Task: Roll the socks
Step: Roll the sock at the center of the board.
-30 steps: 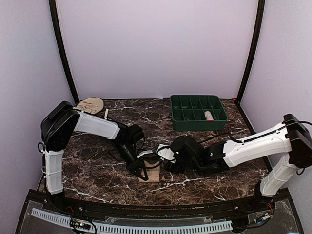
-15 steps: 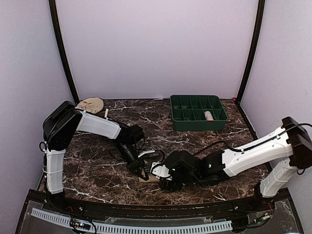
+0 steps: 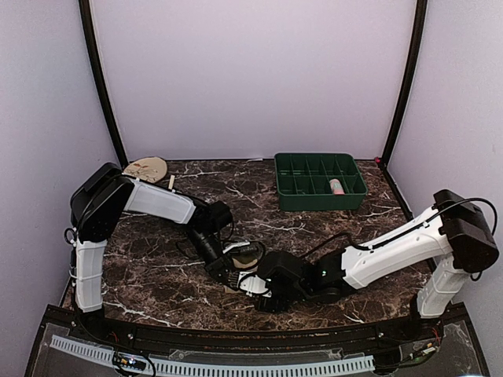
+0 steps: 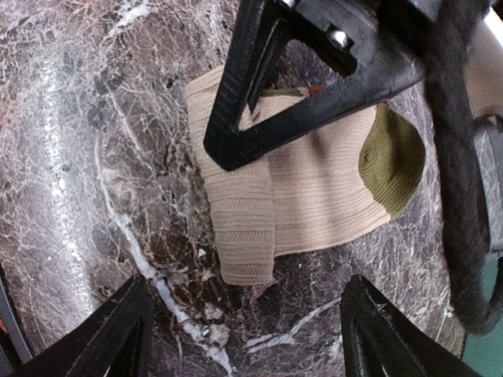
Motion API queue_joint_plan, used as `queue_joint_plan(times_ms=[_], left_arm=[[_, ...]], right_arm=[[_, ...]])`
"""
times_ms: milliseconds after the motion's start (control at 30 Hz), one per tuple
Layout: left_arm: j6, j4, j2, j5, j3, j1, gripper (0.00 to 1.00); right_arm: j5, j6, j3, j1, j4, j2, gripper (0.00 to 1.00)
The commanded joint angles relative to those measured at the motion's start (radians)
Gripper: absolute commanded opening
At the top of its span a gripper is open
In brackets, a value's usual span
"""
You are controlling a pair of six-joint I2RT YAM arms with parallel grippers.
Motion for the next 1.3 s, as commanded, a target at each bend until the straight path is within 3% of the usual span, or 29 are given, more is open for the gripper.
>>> queue_joint_plan(times_ms=[0, 200, 533, 967, 1167, 1267], left_arm=[[0.001, -0.016, 0.009, -0.01, 0.016, 0.006, 0.0], [0.001, -0.016, 0.009, -0.013, 0.017, 0.007, 0.0], [0.001, -0.02, 0.009, -0.014, 0.018, 0.007, 0.0], [0.001, -0.02, 0.016, -0.012, 0.019, 0.009, 0.0], [-0.003, -0.018, 0.019, -0.005, 0.02, 0.01, 0.0], [-0.013, -0.014, 0.018, -0.003, 0.02, 0.01, 0.0]], right_arm=[[-0.036, -0.051, 0.037, 0.003, 0.047, 0.022, 0.71], [-0.07, -0.068, 0.058, -0.012, 0.037, 0.045, 0.56], [-0.1, -0.073, 0.054, -0.036, 0.025, 0.077, 0.48], [-0.172, -0.084, 0.078, -0.073, -0.001, 0.117, 0.29], [-0.196, -0.078, 0.102, -0.087, -0.019, 0.144, 0.12], [-0.21, -0.067, 0.109, -0.098, -0.027, 0.156, 0.09]])
